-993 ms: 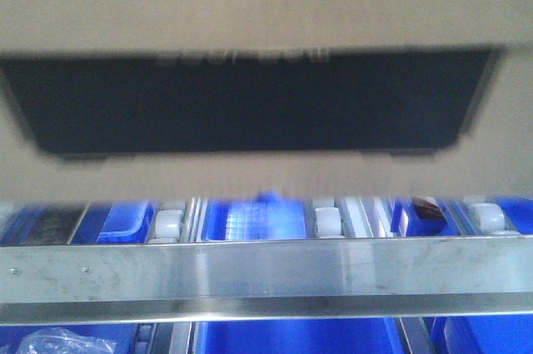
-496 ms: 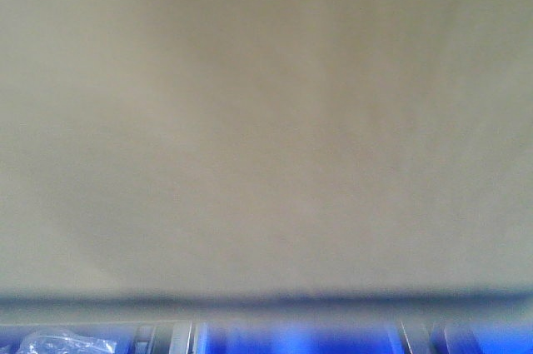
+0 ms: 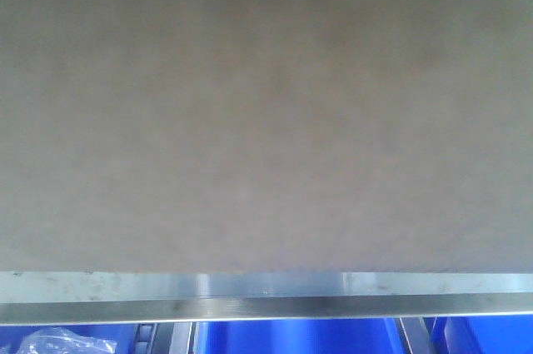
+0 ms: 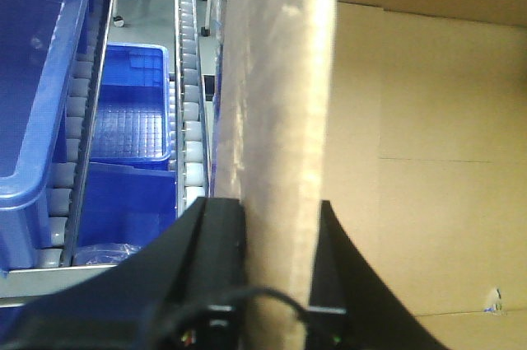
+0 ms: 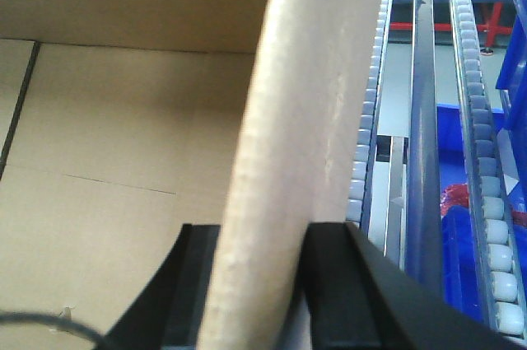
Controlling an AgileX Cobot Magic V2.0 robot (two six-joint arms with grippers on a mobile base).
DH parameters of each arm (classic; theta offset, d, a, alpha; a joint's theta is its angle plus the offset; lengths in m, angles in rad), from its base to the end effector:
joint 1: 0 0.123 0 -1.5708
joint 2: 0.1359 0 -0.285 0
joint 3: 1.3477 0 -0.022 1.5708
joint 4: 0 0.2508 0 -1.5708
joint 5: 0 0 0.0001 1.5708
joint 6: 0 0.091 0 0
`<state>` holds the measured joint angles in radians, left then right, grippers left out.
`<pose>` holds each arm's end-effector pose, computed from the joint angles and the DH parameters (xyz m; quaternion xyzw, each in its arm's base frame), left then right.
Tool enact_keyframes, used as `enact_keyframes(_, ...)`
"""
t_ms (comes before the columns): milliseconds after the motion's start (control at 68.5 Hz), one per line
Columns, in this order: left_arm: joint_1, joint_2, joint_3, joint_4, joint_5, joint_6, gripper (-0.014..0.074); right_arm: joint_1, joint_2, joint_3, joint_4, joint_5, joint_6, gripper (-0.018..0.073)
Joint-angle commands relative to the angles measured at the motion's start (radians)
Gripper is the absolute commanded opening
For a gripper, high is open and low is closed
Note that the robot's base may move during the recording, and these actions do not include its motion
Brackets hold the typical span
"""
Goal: Grab box from left shelf to table start
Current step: 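Lift the box with both grippers and pull it off the shelf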
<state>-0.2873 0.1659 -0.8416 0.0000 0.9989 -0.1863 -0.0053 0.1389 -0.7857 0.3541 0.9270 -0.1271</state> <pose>-0.0169 0.0050 0.3755 0.0396 0.7844 -0.1452 0.6017 -0.0164 0.0253 0.3705 -0.0542 0.7580 0.1342 0.6360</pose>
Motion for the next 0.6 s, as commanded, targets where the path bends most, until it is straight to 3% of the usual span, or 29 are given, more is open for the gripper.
enact_keyframes(0,-0.003,0.006,-0.039,-0.013,-0.211,-0.032,-0.0092,-0.006,0.019,-0.028,-0.054,-0.13,-0.012,0.006)
enact_keyframes(584,-0.003,0.006,-0.039,-0.013,-0.211,-0.032,-0.0092,-0.006,0.019,-0.028,-0.054,-0.124,-0.012,0.006)
